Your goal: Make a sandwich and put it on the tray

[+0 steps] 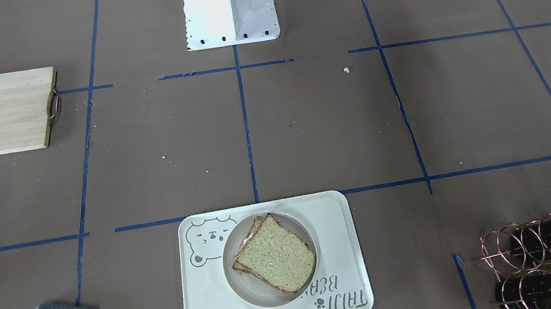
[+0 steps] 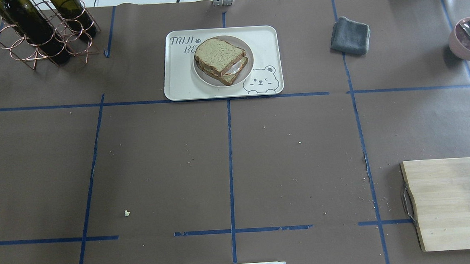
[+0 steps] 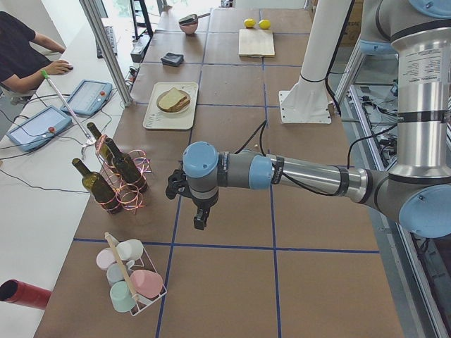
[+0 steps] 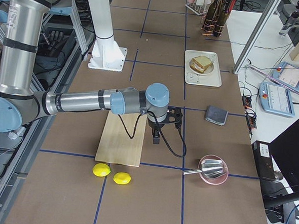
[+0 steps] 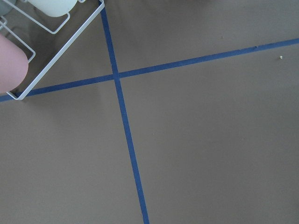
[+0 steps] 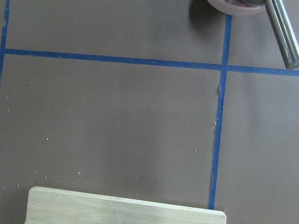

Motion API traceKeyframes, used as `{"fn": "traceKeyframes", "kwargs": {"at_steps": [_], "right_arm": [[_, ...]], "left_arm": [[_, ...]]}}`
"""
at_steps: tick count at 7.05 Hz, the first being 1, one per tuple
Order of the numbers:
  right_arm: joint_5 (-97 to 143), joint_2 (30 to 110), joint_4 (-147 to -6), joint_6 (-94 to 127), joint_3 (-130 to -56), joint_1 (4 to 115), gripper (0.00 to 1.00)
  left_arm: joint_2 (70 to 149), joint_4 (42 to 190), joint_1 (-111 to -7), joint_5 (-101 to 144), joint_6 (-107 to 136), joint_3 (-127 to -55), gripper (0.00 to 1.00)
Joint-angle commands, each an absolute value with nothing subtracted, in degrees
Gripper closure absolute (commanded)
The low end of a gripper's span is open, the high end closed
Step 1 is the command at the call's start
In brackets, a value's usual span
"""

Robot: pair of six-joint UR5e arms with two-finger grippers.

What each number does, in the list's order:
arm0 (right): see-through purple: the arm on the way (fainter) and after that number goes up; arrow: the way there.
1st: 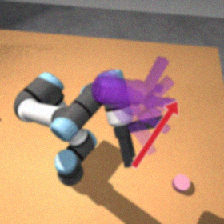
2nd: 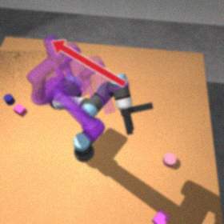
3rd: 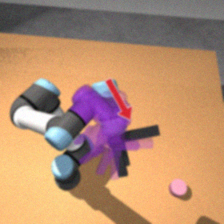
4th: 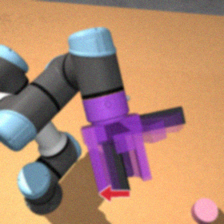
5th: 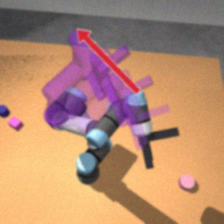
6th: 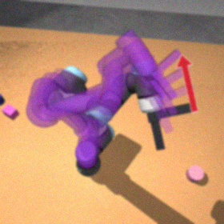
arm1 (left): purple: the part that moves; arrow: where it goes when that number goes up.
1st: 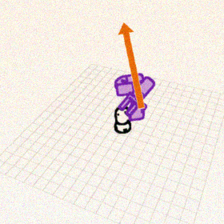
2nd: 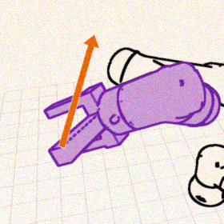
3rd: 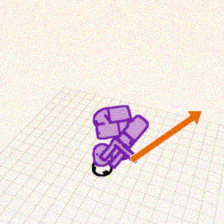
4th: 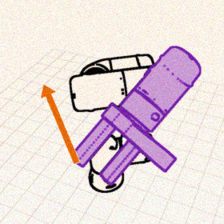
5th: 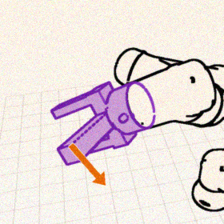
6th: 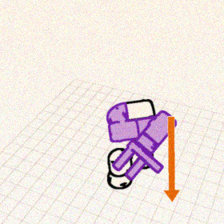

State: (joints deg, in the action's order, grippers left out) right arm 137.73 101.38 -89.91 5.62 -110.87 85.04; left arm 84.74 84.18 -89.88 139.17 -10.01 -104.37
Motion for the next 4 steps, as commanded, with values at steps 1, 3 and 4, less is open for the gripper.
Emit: {"fn": "traceKeyframes", "kwargs": {"at_steps": [1, 3, 4], "right_arm": [[137.29, 102.22, -90.17, 6.23, -111.62, 85.08, 0.00], [137.37, 101.87, -90.09, 6.33, -111.28, 84.82, 0.00], [137.46, 102.04, -90.09, 6.42, -111.62, 84.81, 0.00]], "left_arm": [[84.90, 84.29, -89.74, 139.04, -10.02, -103.45, 0.00], [84.47, 84.11, -89.56, 139.04, -10.02, -103.19, 0.00], [84.03, 83.85, -89.47, 139.04, -9.58, -102.84, 0.00]]}}
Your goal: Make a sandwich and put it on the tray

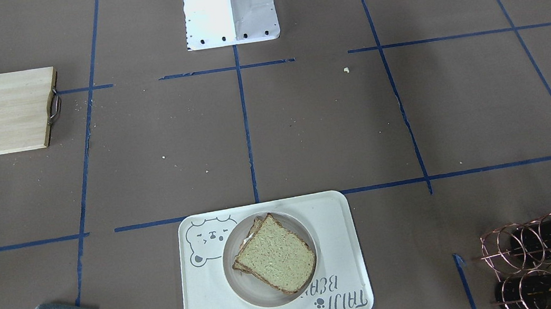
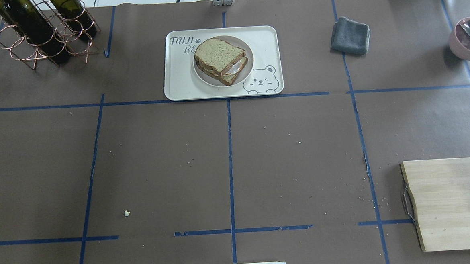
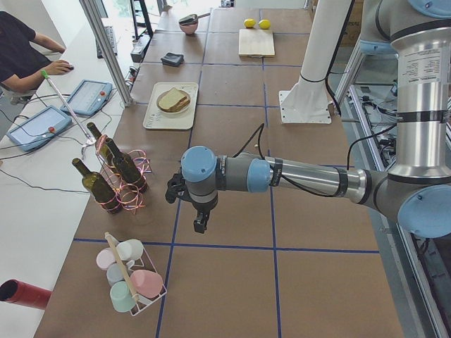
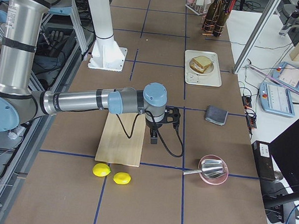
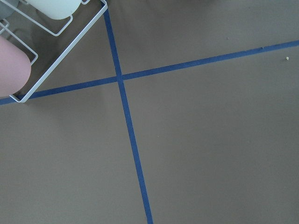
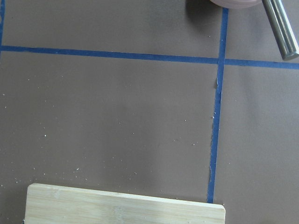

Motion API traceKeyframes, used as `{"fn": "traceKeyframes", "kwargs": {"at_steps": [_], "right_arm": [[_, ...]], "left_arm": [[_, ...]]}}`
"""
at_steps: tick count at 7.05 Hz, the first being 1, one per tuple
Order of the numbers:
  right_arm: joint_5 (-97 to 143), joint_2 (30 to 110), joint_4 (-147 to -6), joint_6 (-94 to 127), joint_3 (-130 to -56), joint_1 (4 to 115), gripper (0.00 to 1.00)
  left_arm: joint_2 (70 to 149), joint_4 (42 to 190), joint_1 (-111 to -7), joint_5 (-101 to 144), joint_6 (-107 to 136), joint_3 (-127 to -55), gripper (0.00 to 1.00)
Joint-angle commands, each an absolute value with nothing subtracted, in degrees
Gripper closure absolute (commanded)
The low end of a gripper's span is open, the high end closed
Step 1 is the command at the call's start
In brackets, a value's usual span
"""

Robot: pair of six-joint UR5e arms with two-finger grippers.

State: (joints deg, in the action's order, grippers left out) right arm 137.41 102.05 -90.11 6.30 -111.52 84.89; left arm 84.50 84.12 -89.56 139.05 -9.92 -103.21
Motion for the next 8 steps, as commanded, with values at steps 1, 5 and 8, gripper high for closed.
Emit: {"fn": "traceKeyframes", "kwargs": {"at_steps": [1, 5, 8], "right_arm": [[137.03, 101.78, -90.09, 6.42, -110.84, 84.55, 0.00], [137.55, 100.21, -90.35, 6.68, -109.87, 83.24, 0.00], [137.37, 97.65, -92.46, 6.59, -108.20, 83.14, 0.00]], "left_arm": [[83.33, 81.41, -89.39, 138.96, -9.49, -103.44, 0.00], [82.27, 79.36, -89.56, 135.16, -9.84, -105.55, 0.00], [85.07, 79.72, -89.47, 135.18, -9.49, -104.42, 0.00]]}}
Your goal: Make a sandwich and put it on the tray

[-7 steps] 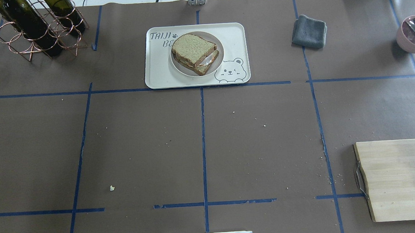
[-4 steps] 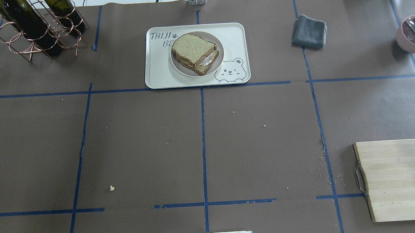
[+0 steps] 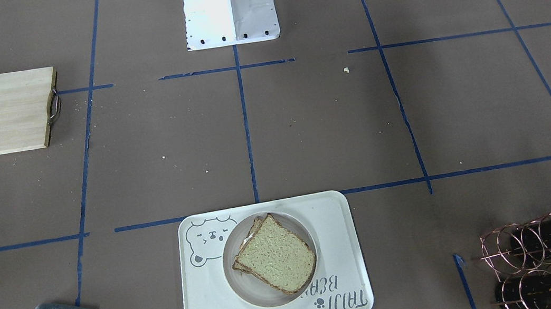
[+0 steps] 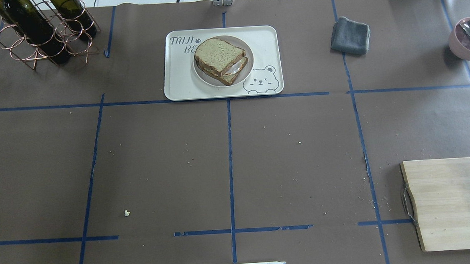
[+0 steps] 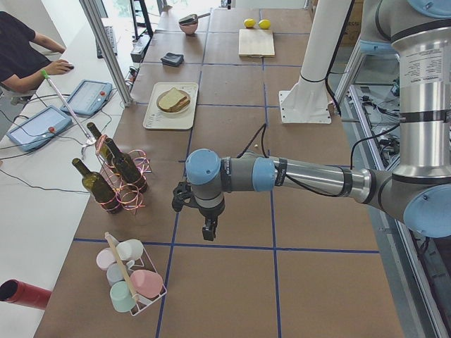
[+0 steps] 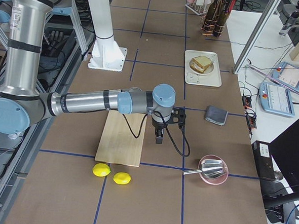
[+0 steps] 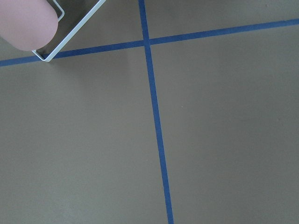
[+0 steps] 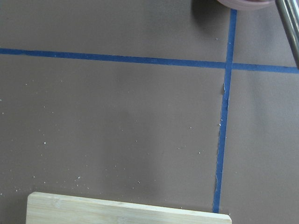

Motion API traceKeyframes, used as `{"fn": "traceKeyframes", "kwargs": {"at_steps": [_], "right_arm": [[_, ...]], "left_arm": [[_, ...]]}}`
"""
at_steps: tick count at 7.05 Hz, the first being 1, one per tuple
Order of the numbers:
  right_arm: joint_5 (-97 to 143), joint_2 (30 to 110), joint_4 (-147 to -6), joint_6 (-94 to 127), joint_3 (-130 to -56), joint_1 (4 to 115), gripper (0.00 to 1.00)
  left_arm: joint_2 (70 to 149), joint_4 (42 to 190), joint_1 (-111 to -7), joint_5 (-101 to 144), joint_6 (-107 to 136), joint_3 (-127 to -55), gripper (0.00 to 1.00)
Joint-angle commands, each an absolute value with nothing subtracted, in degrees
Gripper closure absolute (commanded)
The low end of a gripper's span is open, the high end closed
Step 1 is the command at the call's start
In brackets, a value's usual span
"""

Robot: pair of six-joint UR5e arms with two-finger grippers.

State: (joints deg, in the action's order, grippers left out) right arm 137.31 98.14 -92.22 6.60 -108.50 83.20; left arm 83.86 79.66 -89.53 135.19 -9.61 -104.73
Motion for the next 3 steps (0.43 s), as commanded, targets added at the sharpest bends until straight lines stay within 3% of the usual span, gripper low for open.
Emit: {"fn": "traceKeyframes", "kwargs": {"at_steps": [1, 3], "right_arm": [[137.46, 97.56, -92.46, 6.68, -108.37, 83.14, 0.00], [137.46, 96.60, -92.55, 6.68, -107.58, 83.06, 0.00]], "left_arm": [[86.12, 79.72, -89.56, 135.18, -9.49, -104.50, 0.00], [88.49, 79.72, -89.56, 135.18, -9.49, -104.76, 0.00]]}}
